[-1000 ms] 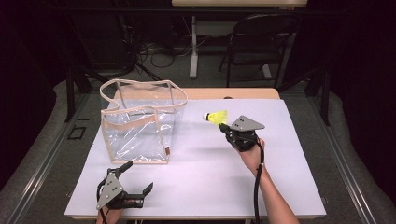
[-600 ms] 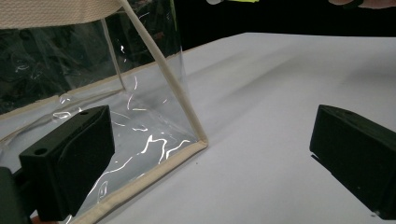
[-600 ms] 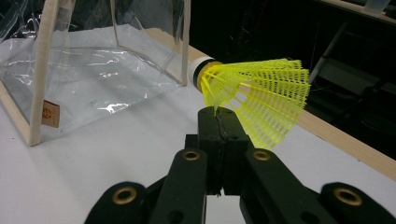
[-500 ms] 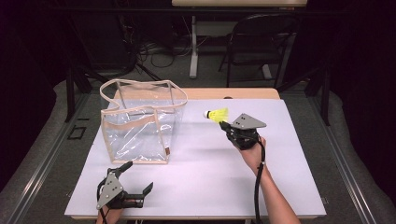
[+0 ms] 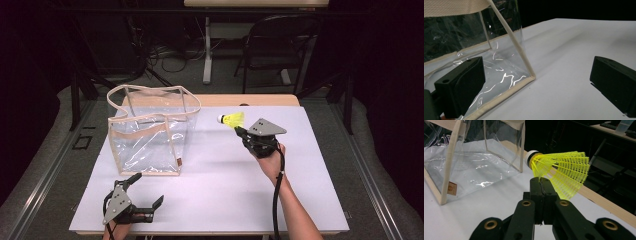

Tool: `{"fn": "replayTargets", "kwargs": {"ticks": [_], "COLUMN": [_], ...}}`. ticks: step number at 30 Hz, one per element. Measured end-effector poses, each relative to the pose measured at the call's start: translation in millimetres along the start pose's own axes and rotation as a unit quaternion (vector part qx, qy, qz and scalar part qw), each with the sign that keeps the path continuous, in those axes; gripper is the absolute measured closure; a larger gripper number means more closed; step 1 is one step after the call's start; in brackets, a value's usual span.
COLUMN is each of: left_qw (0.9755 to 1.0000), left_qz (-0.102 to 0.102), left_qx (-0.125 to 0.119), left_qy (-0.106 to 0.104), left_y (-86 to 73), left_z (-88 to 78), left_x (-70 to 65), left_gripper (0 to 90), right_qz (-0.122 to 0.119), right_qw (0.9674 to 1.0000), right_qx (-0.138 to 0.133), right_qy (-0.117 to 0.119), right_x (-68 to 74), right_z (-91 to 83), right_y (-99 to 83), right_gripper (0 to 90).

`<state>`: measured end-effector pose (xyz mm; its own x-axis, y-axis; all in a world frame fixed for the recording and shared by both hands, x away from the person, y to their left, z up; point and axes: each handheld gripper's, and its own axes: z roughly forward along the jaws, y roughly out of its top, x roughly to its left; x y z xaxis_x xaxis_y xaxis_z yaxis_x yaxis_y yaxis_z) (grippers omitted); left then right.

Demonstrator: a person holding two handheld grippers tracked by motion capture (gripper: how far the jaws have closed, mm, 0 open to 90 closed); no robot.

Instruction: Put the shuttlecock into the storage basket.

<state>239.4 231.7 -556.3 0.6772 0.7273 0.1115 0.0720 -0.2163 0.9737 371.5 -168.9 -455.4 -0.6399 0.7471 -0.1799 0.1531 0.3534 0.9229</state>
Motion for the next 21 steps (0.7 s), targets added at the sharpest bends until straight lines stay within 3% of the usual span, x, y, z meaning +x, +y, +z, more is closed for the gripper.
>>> {"fn": "replayTargets", "kwargs": {"ticks": [21], "left_qw": [1.0], "left_qz": [0.002], "left_qx": [-0.001], "left_qy": [0.002], "left_y": [0.1], "left_z": [-0.6], "left_x": [0.5], "left_gripper": [0.2], "right_qz": [-0.004], "right_qw": [0.9999], "right_qx": [-0.012], "right_qy": [-0.004], "right_x": [-5.5], "right_z": [-6.0], "right_y": [15.8], "right_gripper": [90.0]}}
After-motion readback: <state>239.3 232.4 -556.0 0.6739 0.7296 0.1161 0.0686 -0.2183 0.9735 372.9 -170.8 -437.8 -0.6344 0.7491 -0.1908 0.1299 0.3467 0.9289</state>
